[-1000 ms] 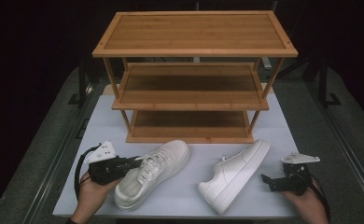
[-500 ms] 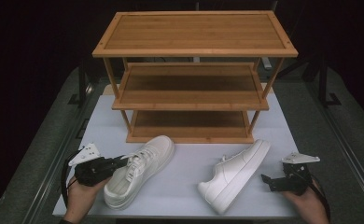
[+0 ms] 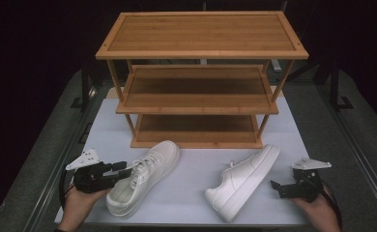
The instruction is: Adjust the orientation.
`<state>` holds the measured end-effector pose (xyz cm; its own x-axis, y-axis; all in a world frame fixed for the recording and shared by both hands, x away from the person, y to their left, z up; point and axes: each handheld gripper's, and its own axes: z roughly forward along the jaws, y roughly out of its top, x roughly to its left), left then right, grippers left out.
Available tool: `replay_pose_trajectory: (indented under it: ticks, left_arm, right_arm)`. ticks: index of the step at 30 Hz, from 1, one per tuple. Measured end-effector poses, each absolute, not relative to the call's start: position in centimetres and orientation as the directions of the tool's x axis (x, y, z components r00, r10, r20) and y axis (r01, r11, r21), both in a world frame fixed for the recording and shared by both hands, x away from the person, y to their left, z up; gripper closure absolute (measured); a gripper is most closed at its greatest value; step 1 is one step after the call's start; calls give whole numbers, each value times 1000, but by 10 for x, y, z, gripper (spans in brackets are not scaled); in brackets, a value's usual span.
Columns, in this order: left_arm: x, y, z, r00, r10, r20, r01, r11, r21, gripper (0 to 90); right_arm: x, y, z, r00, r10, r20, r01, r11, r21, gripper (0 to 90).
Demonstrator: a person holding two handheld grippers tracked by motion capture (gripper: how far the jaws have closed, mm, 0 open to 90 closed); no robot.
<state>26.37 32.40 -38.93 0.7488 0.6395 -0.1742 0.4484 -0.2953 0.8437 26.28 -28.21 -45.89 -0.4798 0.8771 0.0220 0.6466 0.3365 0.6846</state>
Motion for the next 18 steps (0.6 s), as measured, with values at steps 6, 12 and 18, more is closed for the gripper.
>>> replay_pose_trajectory:
  ticks: [6, 12, 18]
  left_arm:
    - [263, 342, -384, 748, 638, -184, 453, -287, 844, 411]
    - [260, 367, -388, 701, 694, -163, 479, -290, 828, 241]
    - [266, 391, -403, 615, 779, -119, 536, -303, 788, 146]
  right_arm:
    - [263, -282, -459, -479, 877, 23, 647, 335, 685, 0]
    - [263, -282, -459, -479, 878, 23, 647, 335, 685, 0]
    - [263, -282, -459, -480, 877, 21, 646, 337, 685, 0]
